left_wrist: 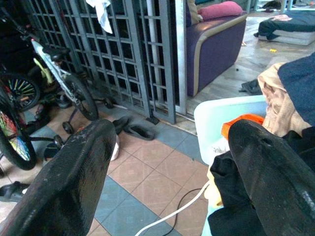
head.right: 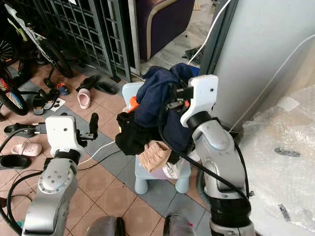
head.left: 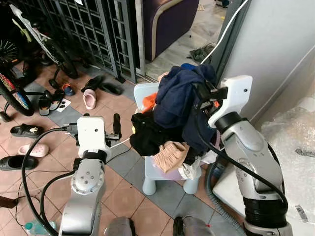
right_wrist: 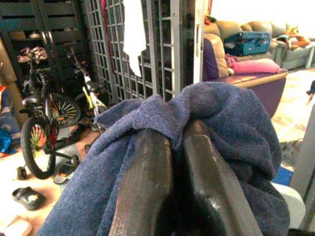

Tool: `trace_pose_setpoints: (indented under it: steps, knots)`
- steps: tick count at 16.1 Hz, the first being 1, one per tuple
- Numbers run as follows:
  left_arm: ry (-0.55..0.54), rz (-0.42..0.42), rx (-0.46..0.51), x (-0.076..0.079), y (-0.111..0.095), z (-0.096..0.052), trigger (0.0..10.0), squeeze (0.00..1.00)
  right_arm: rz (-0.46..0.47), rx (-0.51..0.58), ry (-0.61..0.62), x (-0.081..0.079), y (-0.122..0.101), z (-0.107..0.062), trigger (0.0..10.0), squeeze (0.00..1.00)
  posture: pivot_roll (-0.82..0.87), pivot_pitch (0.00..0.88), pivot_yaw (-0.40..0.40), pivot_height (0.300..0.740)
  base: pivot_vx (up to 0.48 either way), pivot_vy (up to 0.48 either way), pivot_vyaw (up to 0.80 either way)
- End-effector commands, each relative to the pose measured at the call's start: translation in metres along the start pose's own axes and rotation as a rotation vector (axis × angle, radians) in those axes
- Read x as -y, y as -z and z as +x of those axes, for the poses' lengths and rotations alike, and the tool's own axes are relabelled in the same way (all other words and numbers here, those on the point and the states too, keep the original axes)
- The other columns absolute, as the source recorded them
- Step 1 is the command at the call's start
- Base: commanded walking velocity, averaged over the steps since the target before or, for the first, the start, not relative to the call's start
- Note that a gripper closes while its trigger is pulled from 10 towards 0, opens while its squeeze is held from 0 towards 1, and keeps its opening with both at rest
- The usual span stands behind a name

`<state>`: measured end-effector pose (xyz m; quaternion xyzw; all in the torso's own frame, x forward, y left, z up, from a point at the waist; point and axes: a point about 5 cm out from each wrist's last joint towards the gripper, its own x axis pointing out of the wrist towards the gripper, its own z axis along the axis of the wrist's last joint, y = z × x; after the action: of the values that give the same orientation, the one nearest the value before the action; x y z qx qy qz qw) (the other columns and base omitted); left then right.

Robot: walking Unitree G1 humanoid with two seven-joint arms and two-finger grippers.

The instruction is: Clothes washing

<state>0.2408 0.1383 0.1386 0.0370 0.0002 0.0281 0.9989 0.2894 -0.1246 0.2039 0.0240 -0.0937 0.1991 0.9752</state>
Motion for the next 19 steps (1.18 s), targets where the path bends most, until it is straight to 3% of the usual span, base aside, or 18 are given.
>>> trace_pose_setpoints:
  steps: [1, 11, 14, 15, 16, 19]
  knots:
    - [-0.007, 0.01, -0.011, -0.0009, 0.003, -0.0009, 10.0, 0.0, -0.021, 0.041, -0.025, -0.0051, -0.0094, 0.0028, 0.0, 0.0, 0.01, 0.052, 0.022, 0.74, -0.251, 0.0, 0.0]
    - [0.0, -0.009, -0.002, 0.0007, 0.0017, 0.0004, 10.0, 0.0, -0.049, 0.037, -0.009, -0.0056, -0.0065, 0.0058, 0.0, 0.0, 0.0, 0.067, 0.017, 0.74, -0.172, 0.0, 0.0]
    - [0.069, -0.052, 0.032, 0.0022, -0.0031, 0.0014, 10.0, 0.0, -0.056, 0.053, 0.039, -0.0005, -0.0095, 0.0067, 0.0, 0.0, 0.0, 0.067, 0.02, 0.74, 0.0, 0.0, 0.0]
    - [0.062, -0.051, 0.031, 0.0026, -0.0032, 0.002, 10.0, 0.0, -0.067, 0.051, 0.045, 0.0002, -0.0089, 0.0066, 4.6, 0.0, 0.0, 0.064, 0.021, 0.74, 0.0, 0.0, 0.0]
    - [0.059, -0.053, 0.03, 0.0031, -0.0037, 0.0029, 10.0, 0.0, -0.061, 0.041, 0.058, 0.0011, -0.007, 0.0065, 10.0, 0.0, 0.0, 0.062, 0.022, 0.74, 0.0, 0.0, 0.0]
    - [0.069, -0.051, 0.027, 0.0037, -0.0029, 0.0026, 10.0, 0.0, -0.065, 0.045, 0.075, 0.0023, -0.0072, 0.0086, 10.0, 0.0, 0.0, 0.067, 0.025, 0.74, 0.0, 0.0, -0.42]
